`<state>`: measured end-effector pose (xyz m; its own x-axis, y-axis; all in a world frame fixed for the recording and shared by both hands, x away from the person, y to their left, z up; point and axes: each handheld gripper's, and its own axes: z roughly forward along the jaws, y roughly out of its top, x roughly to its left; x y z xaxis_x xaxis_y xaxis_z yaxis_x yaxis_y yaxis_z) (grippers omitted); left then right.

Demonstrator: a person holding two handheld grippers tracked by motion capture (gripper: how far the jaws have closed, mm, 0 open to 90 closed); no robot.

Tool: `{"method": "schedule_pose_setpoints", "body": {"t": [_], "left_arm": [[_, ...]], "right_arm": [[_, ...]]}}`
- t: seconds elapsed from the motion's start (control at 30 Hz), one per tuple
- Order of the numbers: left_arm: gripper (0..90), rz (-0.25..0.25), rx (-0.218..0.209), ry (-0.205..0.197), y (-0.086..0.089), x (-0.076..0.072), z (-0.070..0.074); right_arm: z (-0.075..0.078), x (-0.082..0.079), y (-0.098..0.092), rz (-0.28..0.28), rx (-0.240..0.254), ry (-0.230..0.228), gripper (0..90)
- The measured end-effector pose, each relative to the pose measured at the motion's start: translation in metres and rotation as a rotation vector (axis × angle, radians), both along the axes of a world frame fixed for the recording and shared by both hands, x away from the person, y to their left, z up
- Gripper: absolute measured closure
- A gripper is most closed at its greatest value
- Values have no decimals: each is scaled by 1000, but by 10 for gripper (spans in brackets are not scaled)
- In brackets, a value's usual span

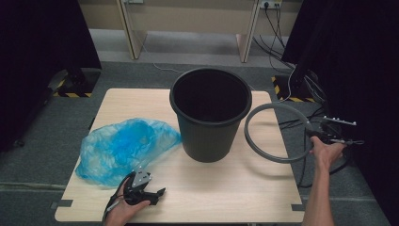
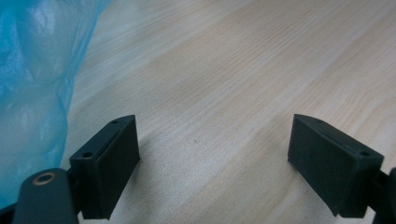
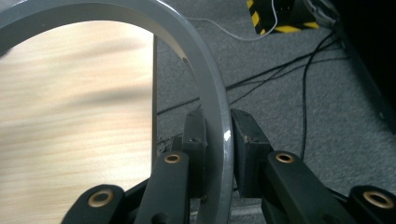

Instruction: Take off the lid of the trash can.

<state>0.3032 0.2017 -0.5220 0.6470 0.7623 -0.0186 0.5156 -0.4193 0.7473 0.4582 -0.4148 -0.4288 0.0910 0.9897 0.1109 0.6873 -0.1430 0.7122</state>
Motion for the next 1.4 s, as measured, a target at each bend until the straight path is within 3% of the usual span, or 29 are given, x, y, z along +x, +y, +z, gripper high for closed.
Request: {"method": "schedule_pose_setpoints", "body": {"t": [0.07, 0.13, 0.37, 0.87, 1.0, 1.07, 1.13, 1.2, 1.4], "left_arm": [[154, 0, 0, 0, 0, 0, 0], [154, 1, 0, 0, 0, 0, 0], [154, 1, 0, 0, 0, 0, 0], [154, 1, 0, 0, 0, 0, 0], [154, 1, 0, 0, 0, 0, 0], [154, 1, 0, 0, 0, 0, 0], [154, 1, 0, 0, 0, 0, 0], [154, 1, 0, 0, 0, 0, 0], [154, 1, 0, -1, 0, 0, 0]], "right_arm": [[-6, 1, 2, -3, 6, 7, 771], [-21, 4, 7, -20, 24, 23, 770], [-46, 9, 17, -34, 27, 28, 768], [-72, 24, 34, -65, 33, 46, 747], [-71, 26, 35, -74, 28, 28, 652], [-66, 24, 34, -88, 30, 0, 575], [-59, 22, 34, -64, 10, -26, 548], [-49, 16, 36, -53, 29, -72, 499], [-27, -15, 57, 83, 44, -156, 345]]}}
